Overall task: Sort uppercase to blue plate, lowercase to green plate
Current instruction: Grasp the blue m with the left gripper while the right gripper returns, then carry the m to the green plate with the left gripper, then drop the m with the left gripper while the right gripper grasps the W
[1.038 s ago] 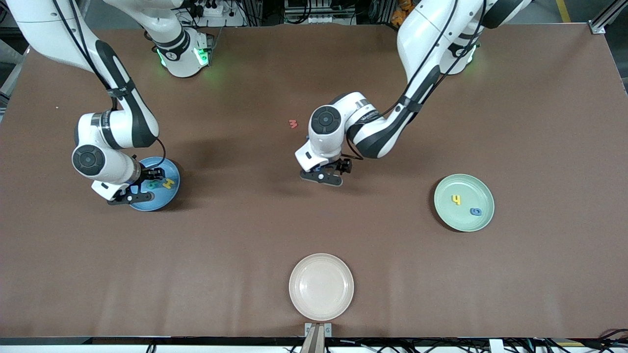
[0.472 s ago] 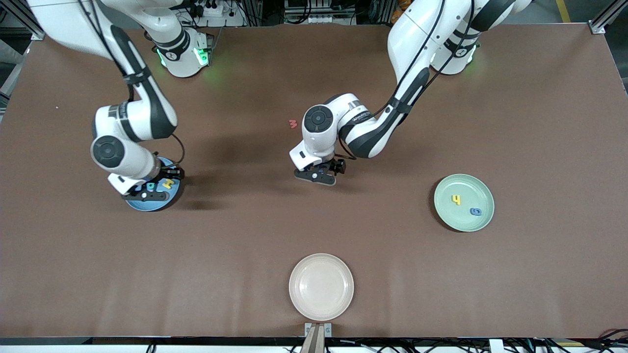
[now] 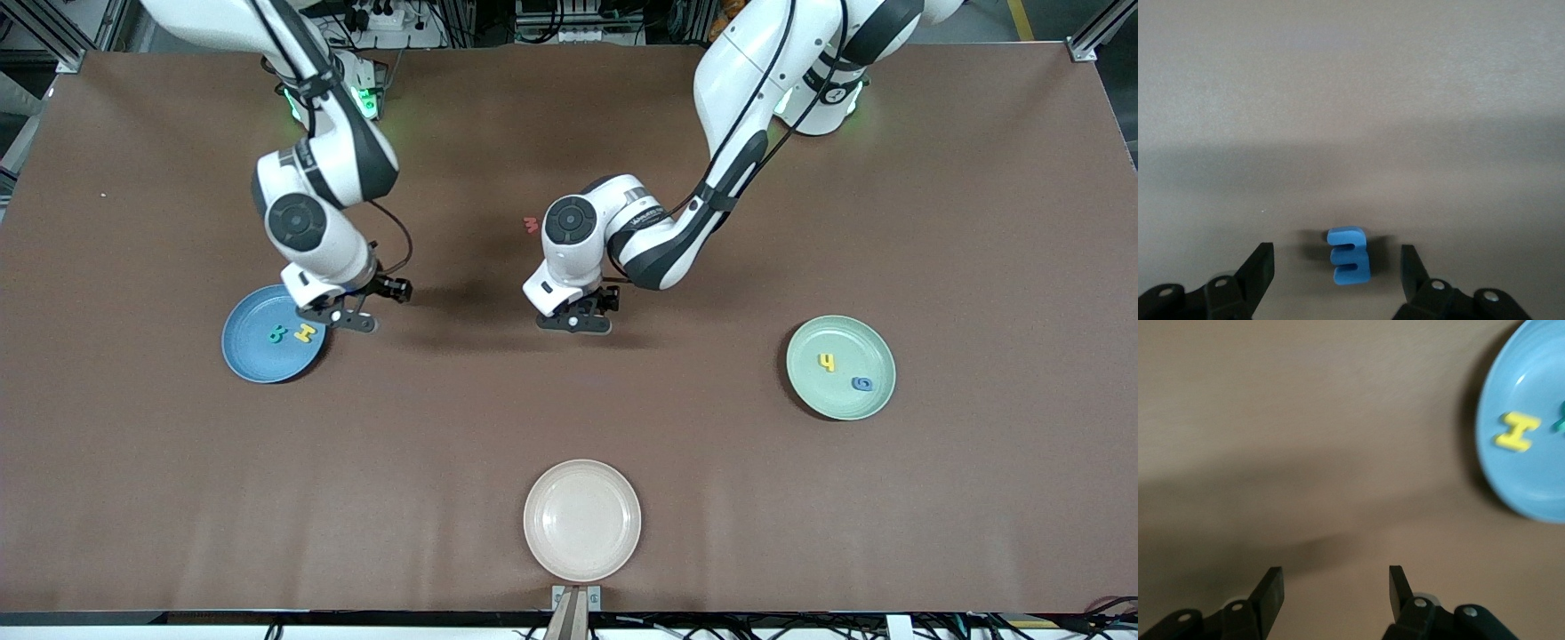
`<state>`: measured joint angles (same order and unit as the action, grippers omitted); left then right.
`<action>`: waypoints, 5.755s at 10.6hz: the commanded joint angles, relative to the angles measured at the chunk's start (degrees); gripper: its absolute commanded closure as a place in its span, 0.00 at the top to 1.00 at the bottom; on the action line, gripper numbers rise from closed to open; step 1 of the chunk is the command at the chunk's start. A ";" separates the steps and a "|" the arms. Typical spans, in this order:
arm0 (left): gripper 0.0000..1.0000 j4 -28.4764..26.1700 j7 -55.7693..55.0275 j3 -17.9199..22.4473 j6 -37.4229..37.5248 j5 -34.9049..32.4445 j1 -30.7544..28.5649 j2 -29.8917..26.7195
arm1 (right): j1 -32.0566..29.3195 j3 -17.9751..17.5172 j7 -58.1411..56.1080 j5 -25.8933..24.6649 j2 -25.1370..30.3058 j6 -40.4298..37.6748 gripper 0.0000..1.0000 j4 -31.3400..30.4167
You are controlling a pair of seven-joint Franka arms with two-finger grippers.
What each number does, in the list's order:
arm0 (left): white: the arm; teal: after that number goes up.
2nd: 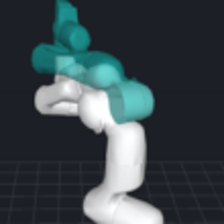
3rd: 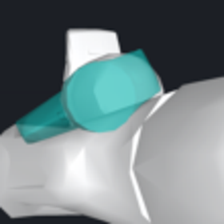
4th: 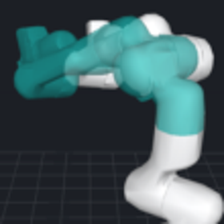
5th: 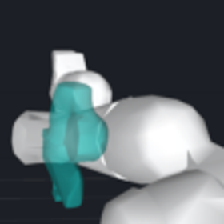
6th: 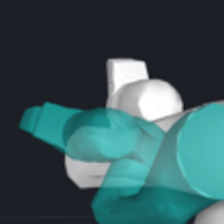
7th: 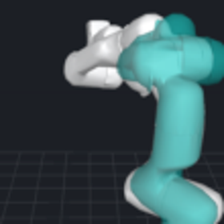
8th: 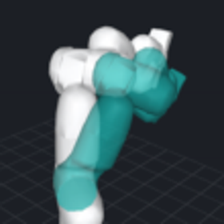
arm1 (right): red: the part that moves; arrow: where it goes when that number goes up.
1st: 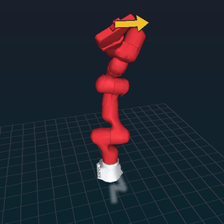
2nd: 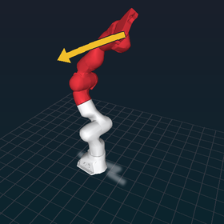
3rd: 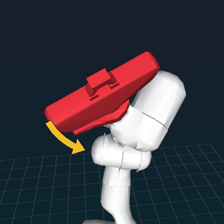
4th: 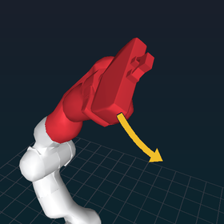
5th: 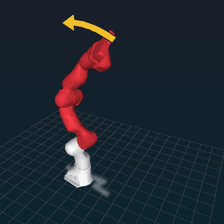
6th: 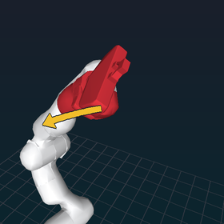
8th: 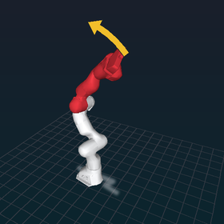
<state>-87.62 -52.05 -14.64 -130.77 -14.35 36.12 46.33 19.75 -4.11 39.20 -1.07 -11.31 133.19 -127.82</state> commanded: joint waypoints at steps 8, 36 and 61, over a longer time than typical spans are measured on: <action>0.56 1.14 -6.13 0.67 -0.72 3.01 0.97 1.83 | 14.95 -2.13 29.33 1.16 4.63 12.61 0.71 -8.32; 0.00 -6.32 49.59 -5.58 22.58 2.66 -44.64 -14.25 | 23.31 -6.79 64.25 -14.31 -22.09 21.23 0.61 12.07; 1.00 -6.87 49.51 -5.31 18.88 2.92 -43.76 -13.45 | 21.74 -8.28 65.22 -15.02 -22.09 11.51 0.43 16.36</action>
<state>-94.69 -2.38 -19.98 -111.82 -11.85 -8.24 34.56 42.66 -12.18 104.13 -14.74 -32.99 148.47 -114.05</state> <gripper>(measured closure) 0.123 0.542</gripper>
